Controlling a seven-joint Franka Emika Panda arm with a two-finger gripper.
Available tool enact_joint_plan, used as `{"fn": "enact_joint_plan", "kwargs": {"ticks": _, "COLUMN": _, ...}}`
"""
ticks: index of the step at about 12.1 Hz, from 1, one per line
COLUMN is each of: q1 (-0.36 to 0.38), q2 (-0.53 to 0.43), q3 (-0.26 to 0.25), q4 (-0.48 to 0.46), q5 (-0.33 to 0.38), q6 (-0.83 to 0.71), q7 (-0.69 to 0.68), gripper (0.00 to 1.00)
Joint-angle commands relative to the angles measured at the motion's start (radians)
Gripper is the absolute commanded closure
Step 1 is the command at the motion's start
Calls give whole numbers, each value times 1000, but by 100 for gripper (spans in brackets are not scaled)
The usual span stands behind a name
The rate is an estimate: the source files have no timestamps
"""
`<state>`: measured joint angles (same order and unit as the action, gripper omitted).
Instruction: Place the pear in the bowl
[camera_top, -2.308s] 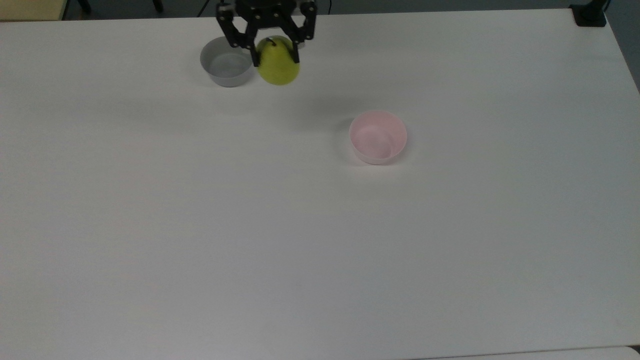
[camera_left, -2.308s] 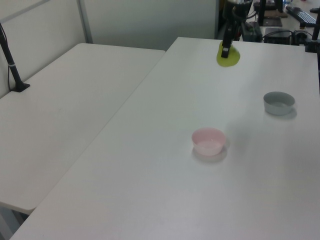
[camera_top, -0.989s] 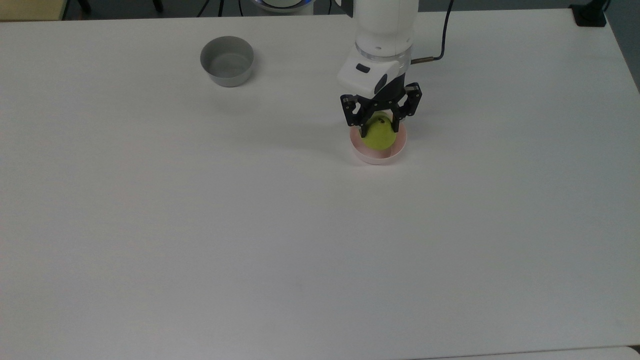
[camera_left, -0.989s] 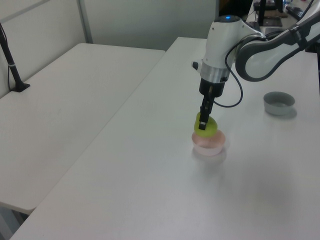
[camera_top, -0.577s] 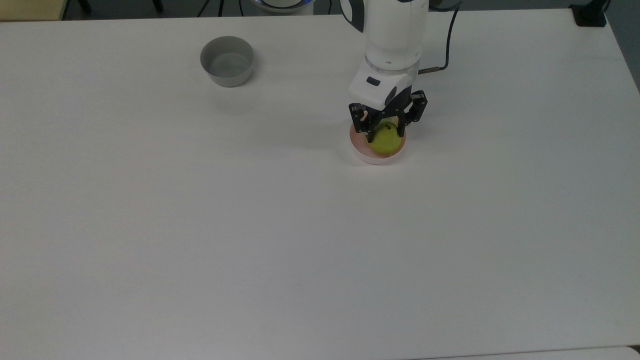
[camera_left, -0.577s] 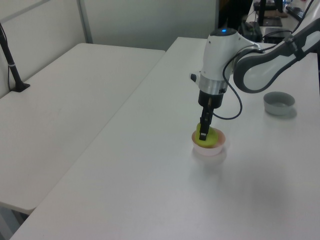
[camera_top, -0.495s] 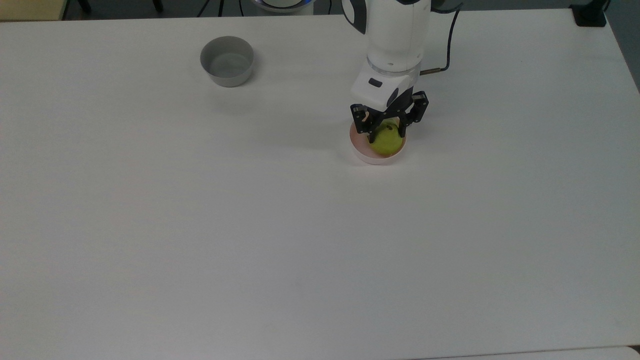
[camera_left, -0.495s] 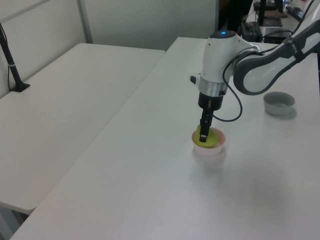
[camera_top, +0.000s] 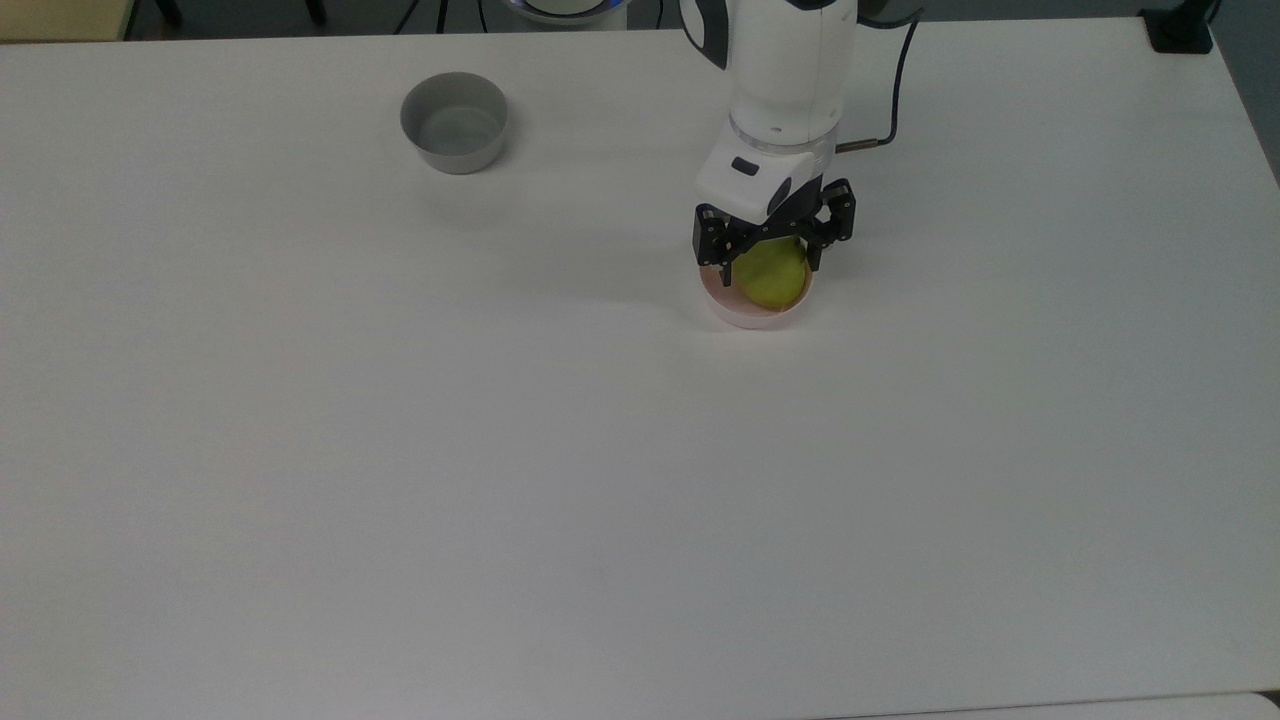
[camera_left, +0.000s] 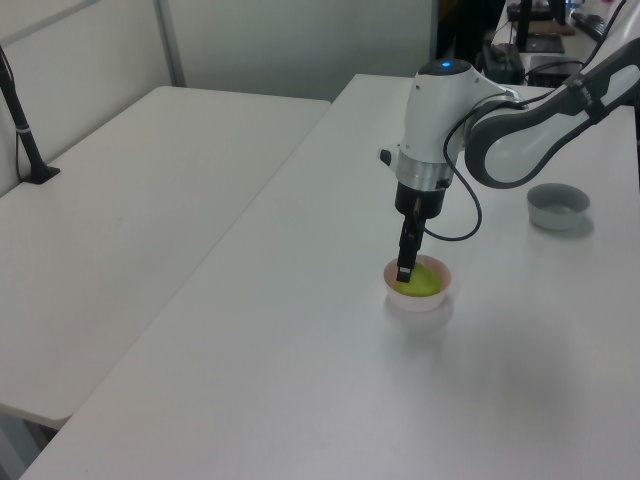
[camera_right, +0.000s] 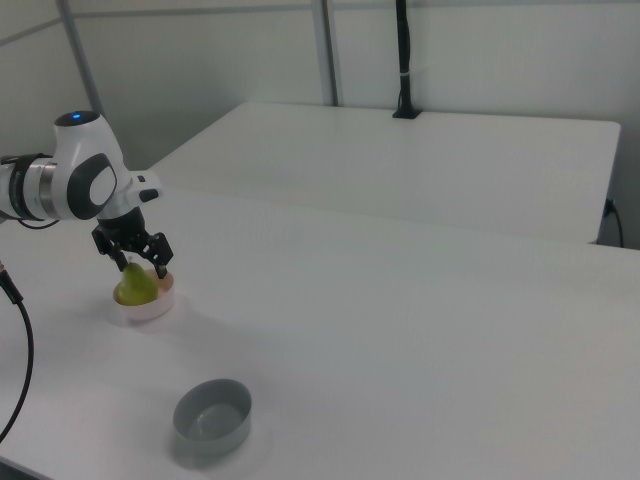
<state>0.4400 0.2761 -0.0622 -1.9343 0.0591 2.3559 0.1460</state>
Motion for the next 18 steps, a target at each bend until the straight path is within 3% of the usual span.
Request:
{"fn": "enact_joint_plan", "kwargs": {"ticks": 1, "q1": -7, "q2": -20, "q3": -4, "q4": 6, "q5": -4, "q6": -16, "q7": 26, "gripper": 0}}
{"fn": "enact_joint_plan", "kwargs": {"ticks": 6, "q1": -72, "q2": -123, "q3": -5, "q4": 87, "q5": -61, "q6": -288, "q7": 27, "gripper": 0}}
{"fn": "enact_joint_plan", "kwargs": {"ticks": 13, "q1": -260, "q2": -271, "q3": -2, "q4": 222, "q5": -64, "q6": -623, "q7": 12, "gripper": 0}}
{"fn": "enact_joint_plan", "kwargs": {"ticks": 18, "q1": -386, "q2": -343, "q3": -2, "q4": 232, "q5": -51, "q6": -682, "q7": -83, "gripper": 0}}
